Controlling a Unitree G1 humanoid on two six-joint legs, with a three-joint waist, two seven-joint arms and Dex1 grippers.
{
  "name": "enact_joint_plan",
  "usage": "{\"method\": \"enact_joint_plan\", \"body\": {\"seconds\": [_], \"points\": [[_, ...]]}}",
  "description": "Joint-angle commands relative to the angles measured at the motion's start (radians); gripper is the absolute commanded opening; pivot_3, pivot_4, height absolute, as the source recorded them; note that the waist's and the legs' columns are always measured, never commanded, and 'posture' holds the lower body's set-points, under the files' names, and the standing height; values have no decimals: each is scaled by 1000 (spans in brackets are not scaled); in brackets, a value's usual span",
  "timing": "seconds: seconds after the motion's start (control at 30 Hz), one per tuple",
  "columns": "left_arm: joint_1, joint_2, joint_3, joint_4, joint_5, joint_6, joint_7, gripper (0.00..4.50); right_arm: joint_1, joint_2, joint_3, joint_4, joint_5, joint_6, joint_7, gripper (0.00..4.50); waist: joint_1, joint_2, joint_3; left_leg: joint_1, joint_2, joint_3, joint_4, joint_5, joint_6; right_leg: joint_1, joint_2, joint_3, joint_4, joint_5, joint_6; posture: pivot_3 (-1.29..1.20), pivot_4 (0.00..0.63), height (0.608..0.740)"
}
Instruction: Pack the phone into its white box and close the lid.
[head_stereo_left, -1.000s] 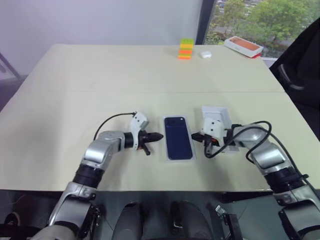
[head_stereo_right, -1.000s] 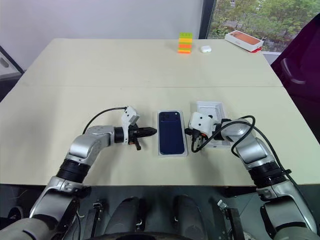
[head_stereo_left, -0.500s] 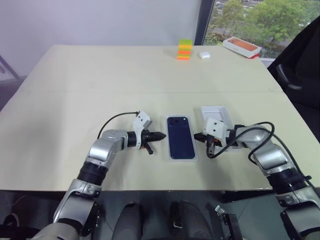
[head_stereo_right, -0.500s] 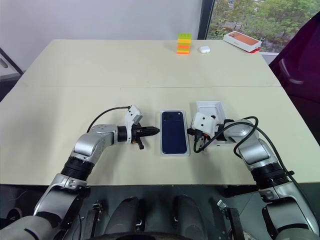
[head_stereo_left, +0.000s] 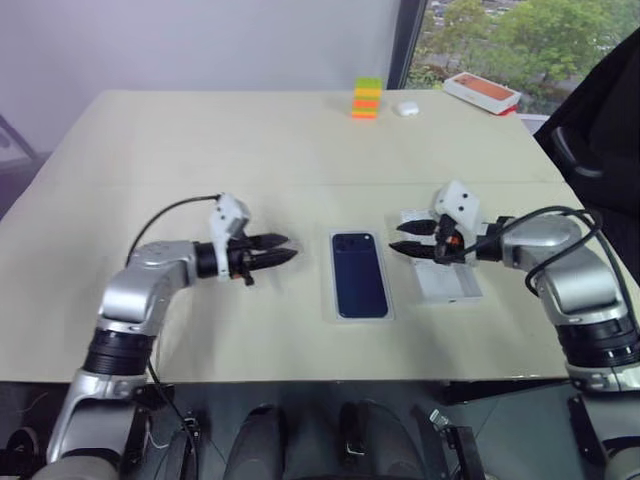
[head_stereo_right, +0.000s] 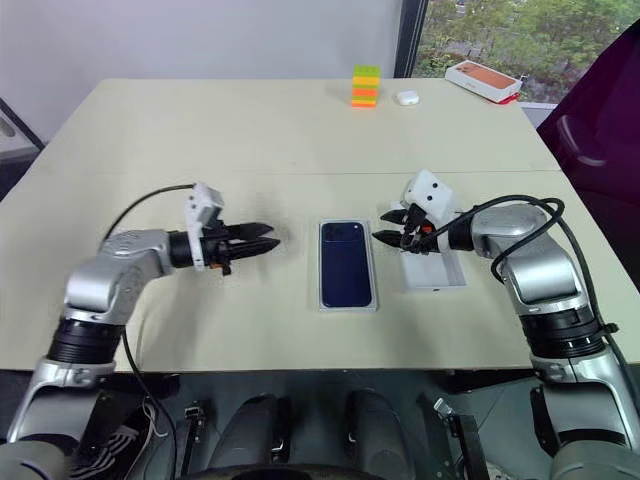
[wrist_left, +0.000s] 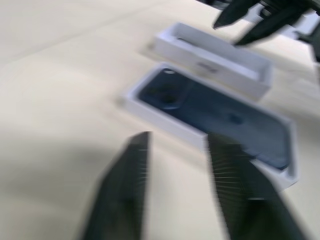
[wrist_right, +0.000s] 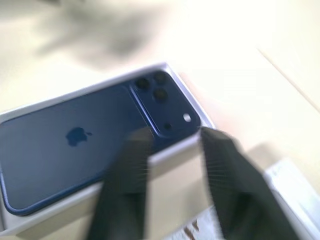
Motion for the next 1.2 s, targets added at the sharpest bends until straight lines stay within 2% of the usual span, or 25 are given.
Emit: {"method": "enact_joint_plan", "body": {"seconds": [0.03,0.07,0.2,0.27,0.37,0.53,0.6,0.67,0.87,1.0,1.2], "points": [[35,31,47,18,-11,-83,-36,3888,-23,-14,4,-30,-67,124,-120,3412,-1,0,0,0,0,1,0,0,0,0,0,0,0,0,0,0,150,740],[51,41,57,18,-10,-105,-41,4336,-27,-13,11,-40,-80,176,-149,3412,-1,0,0,0,0,2,0,0,0,0,-1,0,0,0,0,0,150,740],[104,61,103,10,-26,-169,-50,4336,-32,11,13,-150,-75,387,-236,3412,-2,0,0,-2,0,3,0,0,1,-3,-2,1,-1,0,0,0,150,740],[143,68,132,-7,-32,-238,-72,4336,-38,68,-15,-236,-52,572,-305,3412,-5,0,0,-2,0,3,-1,0,1,-4,-1,1,0,0,0,0,150,740],[167,65,146,-11,-29,-293,-74,4336,-58,132,-34,-300,-34,734,-370,3412,-2,0,0,-2,2,2,-1,0,1,-5,0,1,2,0,0,0,150,740],[164,54,126,4,-24,-312,-65,4336,-148,206,-80,-257,-22,919,-452,3412,-1,1,0,-2,1,3,0,0,1,-5,-1,1,2,1,-1,0,150,740],[160,42,116,0,-20,-312,-50,4336,-173,209,-85,-236,-5,956,-462,3412,-1,1,0,-2,1,4,0,0,1,-5,-1,2,2,1,-1,0,150,740],[160,31,108,-3,-19,-310,-37,4336,-202,135,-2,-212,27,965,-455,3412,-1,1,0,-3,0,4,0,-1,1,-5,-1,2,1,1,-1,0,150,740],[152,4,97,1,-8,-319,-5,4336,-283,144,-53,-26,153,966,-512,3412,-10,1,0,-4,0,4,-1,-2,3,-6,0,2,0,1,-1,0,150,740],[158,-7,99,-18,-24,-328,-5,4336,-375,180,-98,133,312,966,-665,3412,-18,1,0,-4,1,4,-1,-2,3,-7,1,2,2,1,-1,0,150,740],[193,30,127,-85,-104,-290,-69,4336,-380,155,-79,180,581,966,-920,3412,-25,1,0,-5,2,4,-1,-2,3,-8,0,3,2,1,-1,0,150,740]]}}
